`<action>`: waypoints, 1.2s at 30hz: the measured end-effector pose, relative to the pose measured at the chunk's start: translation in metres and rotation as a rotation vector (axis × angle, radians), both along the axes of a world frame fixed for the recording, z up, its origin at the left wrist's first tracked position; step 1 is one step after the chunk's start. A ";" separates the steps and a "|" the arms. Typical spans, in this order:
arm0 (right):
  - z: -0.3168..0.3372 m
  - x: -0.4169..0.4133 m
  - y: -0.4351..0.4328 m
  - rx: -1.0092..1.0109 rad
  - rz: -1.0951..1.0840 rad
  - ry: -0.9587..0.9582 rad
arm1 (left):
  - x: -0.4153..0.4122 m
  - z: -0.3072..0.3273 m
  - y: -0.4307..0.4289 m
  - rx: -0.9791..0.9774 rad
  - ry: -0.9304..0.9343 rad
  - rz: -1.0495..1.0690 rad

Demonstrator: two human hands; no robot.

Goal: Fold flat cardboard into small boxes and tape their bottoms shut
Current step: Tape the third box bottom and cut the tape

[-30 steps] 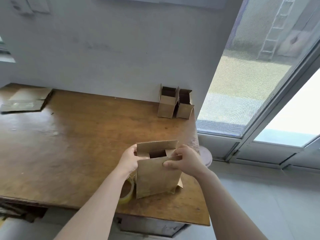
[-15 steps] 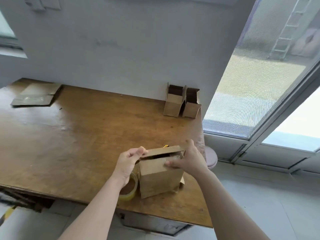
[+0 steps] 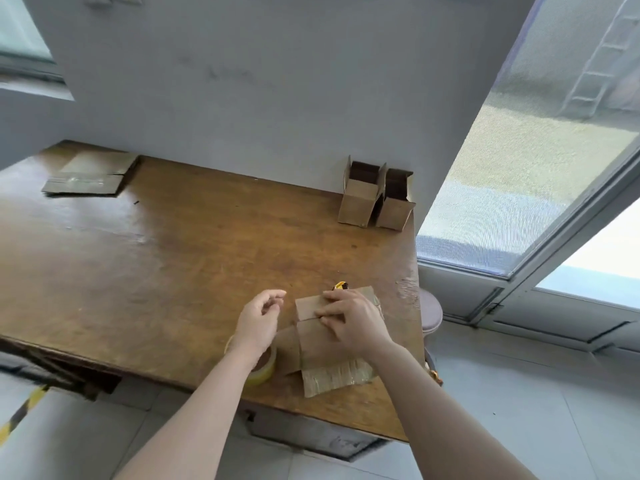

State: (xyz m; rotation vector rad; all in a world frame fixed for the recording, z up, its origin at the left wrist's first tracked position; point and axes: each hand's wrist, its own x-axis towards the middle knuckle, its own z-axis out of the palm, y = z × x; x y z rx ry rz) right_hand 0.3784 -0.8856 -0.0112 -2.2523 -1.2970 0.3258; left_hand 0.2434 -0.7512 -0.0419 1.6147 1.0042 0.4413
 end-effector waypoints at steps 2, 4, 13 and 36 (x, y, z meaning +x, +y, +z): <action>-0.007 -0.002 0.001 0.022 -0.013 0.016 | -0.014 -0.009 0.000 0.159 0.251 0.042; -0.010 -0.004 0.002 0.054 -0.027 0.023 | -0.026 -0.017 -0.001 0.299 0.537 -0.087; -0.016 -0.001 0.002 0.110 -0.064 0.091 | -0.036 -0.032 -0.013 0.481 0.806 -0.201; 0.002 0.010 -0.002 0.328 -0.277 0.917 | 0.026 0.037 -0.057 -0.341 -0.489 -0.085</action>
